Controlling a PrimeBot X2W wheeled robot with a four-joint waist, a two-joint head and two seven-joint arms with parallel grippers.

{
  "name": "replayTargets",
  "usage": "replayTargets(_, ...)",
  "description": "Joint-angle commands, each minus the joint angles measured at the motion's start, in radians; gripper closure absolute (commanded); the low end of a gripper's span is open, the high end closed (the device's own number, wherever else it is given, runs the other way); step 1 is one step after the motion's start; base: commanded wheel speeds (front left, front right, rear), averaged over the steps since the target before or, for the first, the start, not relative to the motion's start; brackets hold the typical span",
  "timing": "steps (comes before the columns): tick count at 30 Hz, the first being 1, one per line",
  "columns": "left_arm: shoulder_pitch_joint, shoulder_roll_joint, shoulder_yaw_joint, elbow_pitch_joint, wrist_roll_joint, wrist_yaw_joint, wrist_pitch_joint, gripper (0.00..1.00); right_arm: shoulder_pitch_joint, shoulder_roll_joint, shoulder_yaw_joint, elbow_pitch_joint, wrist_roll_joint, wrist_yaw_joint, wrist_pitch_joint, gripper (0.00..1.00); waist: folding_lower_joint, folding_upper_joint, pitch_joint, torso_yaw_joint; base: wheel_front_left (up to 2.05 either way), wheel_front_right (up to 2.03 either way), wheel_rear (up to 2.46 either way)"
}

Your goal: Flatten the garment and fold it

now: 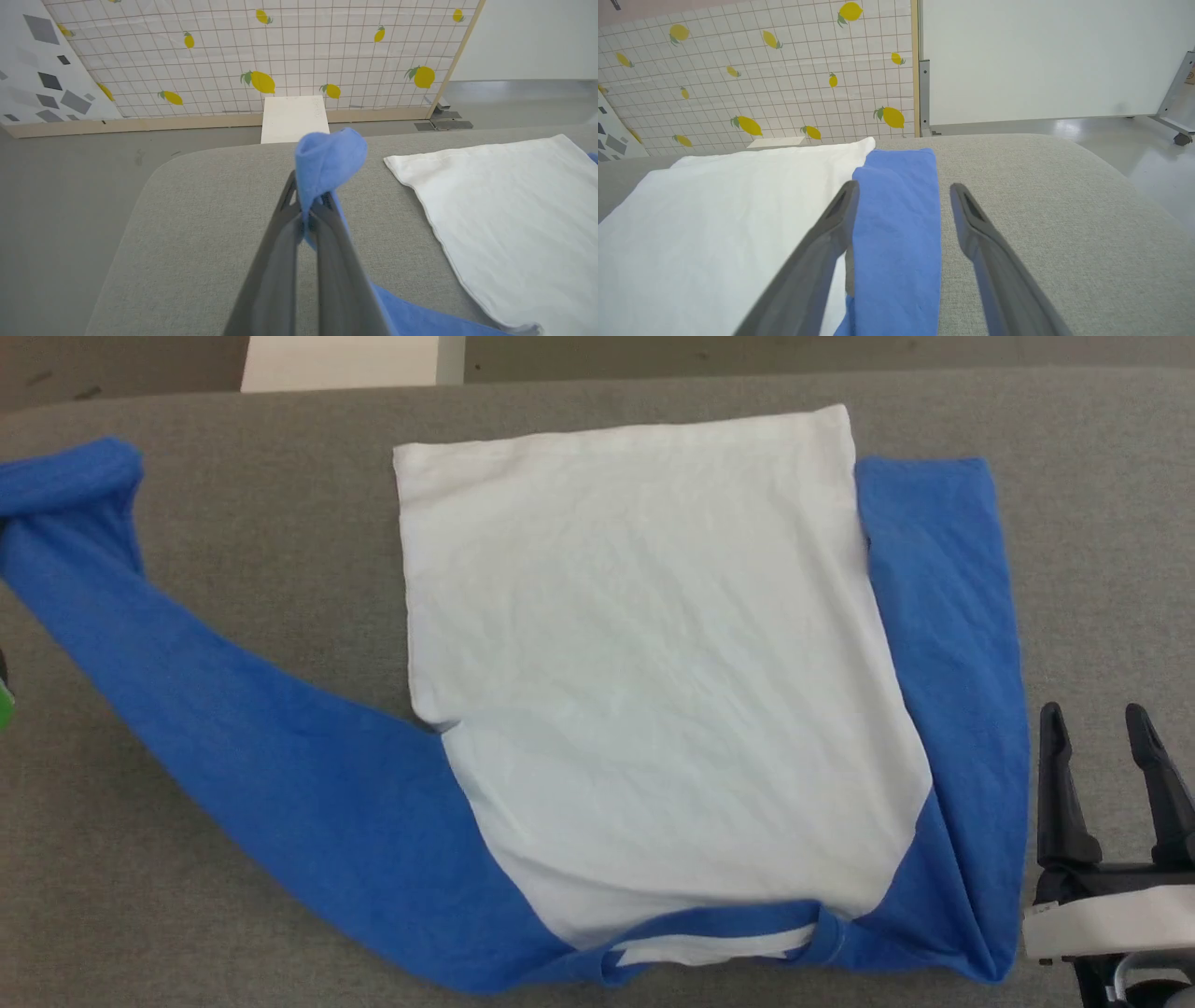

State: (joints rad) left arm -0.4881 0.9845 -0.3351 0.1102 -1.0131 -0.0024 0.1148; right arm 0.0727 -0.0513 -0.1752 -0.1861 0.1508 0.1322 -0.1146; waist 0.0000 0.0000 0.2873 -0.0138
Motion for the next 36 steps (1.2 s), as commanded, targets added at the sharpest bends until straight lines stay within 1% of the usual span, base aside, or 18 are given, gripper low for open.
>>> replayTargets(1,0.054,0.017,0.025,-0.011,-0.024,0.02,-0.029,1.0,0.012,0.001,-0.003,0.002,0.006,-0.002,-0.004,0.0,0.0,0.0,-0.07,0.025,0.0,0.0,0.0)
replayTargets(6,0.25,0.046,0.129,-0.051,-0.108,0.076,-0.124,1.0,0.032,0.001,-0.013,0.005,0.012,-0.002,-0.002,0.0,0.0,0.0,-0.105,0.044,0.0,0.0,0.0)
replayTargets(12,0.441,0.056,0.24,-0.115,-0.189,0.108,-0.207,1.0,0.048,0.001,-0.016,0.008,0.02,-0.002,-0.001,0.0,0.0,0.0,-0.129,0.066,0.0,0.0,0.0)
replayTargets(16,0.52,0.059,0.305,-0.174,-0.227,0.122,-0.24,1.0,0.049,0.001,-0.024,0.005,0.02,-0.002,0.002,0.0,0.0,0.0,-0.141,0.072,0.0,0.0,0.0)
replayTargets(21,0.563,0.069,0.359,-0.273,-0.258,0.128,-0.249,1.0,0.049,0.001,-0.039,-0.003,0.015,-0.002,0.009,0.0,0.0,0.0,-0.152,0.07,0.0,0.0,0.0)
replayTargets(22,0.56,0.079,0.365,-0.357,-0.267,0.134,-0.234,1.0,0.047,0.001,-0.042,-0.008,0.015,-0.002,0.014,0.0,0.0,0.0,-0.151,0.063,0.0,0.0,0.0)
replayTargets(27,0.503,0.084,0.321,-0.504,-0.266,0.155,-0.192,1.0,0.045,0.001,-0.043,-0.014,0.021,-0.002,0.016,0.0,0.0,0.0,-0.136,0.045,0.0,0.0,0.0)
replayTargets(31,0.4,0.072,0.215,-0.616,-0.226,0.18,-0.133,1.0,0.04,0.001,-0.053,-0.012,0.028,-0.002,0.013,0.0,0.0,0.0,-0.121,0.03,0.0,0.0,0.0)
replayTargets(34,0.296,0.032,0.098,-0.679,-0.18,0.188,-0.069,1.0,0.03,0.001,-0.078,-0.014,0.033,-0.002,0.006,0.0,0.0,0.0,-0.112,0.018,0.0,0.0,0.0)
replayTargets(36,0.208,-0.022,0.005,-0.704,-0.14,0.194,-0.017,1.0,0.021,0.001,-0.1,-0.018,0.03,-0.002,0.003,0.0,0.0,0.0,-0.106,0.011,0.0,0.0,0.0)
